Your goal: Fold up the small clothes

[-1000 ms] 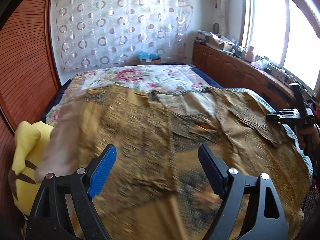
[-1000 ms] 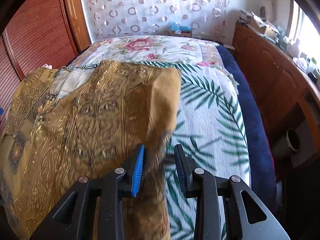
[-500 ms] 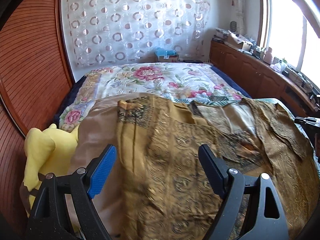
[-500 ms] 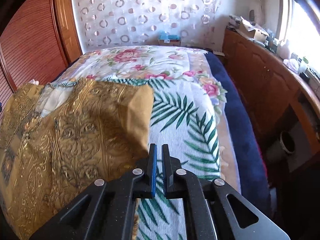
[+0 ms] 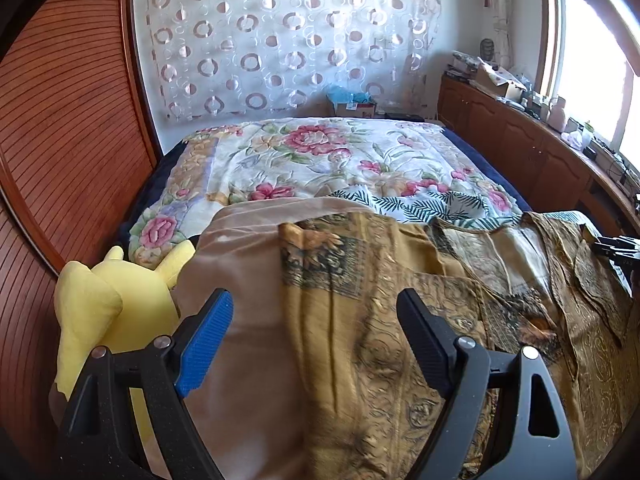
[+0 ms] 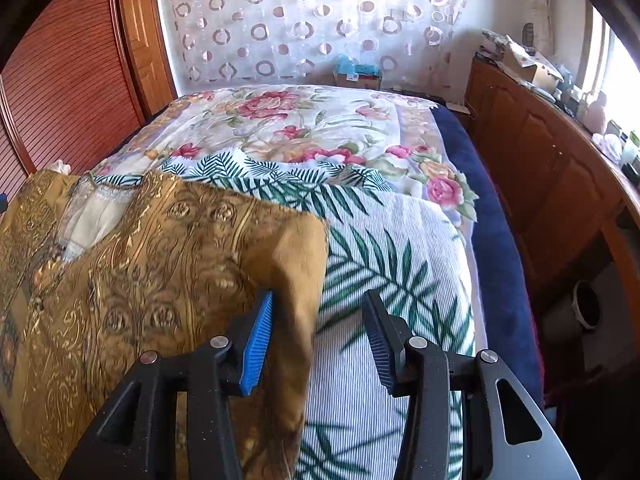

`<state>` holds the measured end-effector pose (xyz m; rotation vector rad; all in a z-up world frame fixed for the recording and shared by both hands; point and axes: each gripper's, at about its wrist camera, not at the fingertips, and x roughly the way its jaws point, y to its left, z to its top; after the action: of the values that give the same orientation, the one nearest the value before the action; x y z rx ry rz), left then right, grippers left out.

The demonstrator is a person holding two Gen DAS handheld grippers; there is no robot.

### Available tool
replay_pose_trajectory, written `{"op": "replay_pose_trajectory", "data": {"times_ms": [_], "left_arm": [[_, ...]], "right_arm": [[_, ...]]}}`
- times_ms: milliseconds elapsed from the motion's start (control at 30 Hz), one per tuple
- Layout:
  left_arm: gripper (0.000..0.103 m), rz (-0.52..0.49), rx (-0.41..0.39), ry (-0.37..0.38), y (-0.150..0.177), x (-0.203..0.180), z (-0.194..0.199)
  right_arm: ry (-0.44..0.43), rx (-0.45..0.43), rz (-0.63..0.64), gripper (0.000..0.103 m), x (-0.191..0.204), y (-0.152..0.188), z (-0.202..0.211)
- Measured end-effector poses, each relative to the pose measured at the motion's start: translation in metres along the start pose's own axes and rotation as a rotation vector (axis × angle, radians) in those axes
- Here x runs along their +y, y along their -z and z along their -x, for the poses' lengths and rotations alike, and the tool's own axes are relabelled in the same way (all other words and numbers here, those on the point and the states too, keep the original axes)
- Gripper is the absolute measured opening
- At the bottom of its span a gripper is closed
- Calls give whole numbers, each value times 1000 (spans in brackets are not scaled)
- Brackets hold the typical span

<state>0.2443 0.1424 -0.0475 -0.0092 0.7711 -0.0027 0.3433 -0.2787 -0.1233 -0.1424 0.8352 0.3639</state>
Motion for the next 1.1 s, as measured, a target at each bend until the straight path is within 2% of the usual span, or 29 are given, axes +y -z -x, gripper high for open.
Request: {"op": "replay_pose_trajectory", "data": {"times_ms": [167, 200, 233, 300, 333, 400, 633, 700, 867, 933, 1100], "left_arm": [[85, 15, 18, -2, -4, 5, -7], [85, 17, 20, -2, -5, 6, -9], [85, 18, 23, -3, -6, 6, -10], [85, 16, 27, -2, -7, 7, -11], [85, 15, 26, -2, -7, 7, -11], [85, 14, 28, -5, -8, 7, -12], [84, 18, 33, 9, -15, 11, -19], [79, 14, 36, 18, -16, 11, -20], [60, 13, 54, 54, -20, 12, -25], [57, 15, 60, 59, -22, 12, -27], [57, 13, 64, 54, -27, 11, -31]], "right_arm": [[-43, 3, 29, 47, 3, -3, -7], [-46, 3, 40, 44, 3, -4, -8], [-53, 2, 50, 27, 3, -4, -8], [-47, -6, 67, 10, 2, -5, -7], [-31, -12, 66, 6, -1, -5, -6], [16, -23, 37, 5, -9, -5, -7], [-11, -18, 12, 5, -15, -1, -16], [-16, -17, 9, 5, -15, -2, -17], [-16, -16, 8, 5, -15, -3, -17], [-21, -17, 4, 5, -16, -3, -17], [-10, -16, 14, 5, -13, -3, -17]]}}
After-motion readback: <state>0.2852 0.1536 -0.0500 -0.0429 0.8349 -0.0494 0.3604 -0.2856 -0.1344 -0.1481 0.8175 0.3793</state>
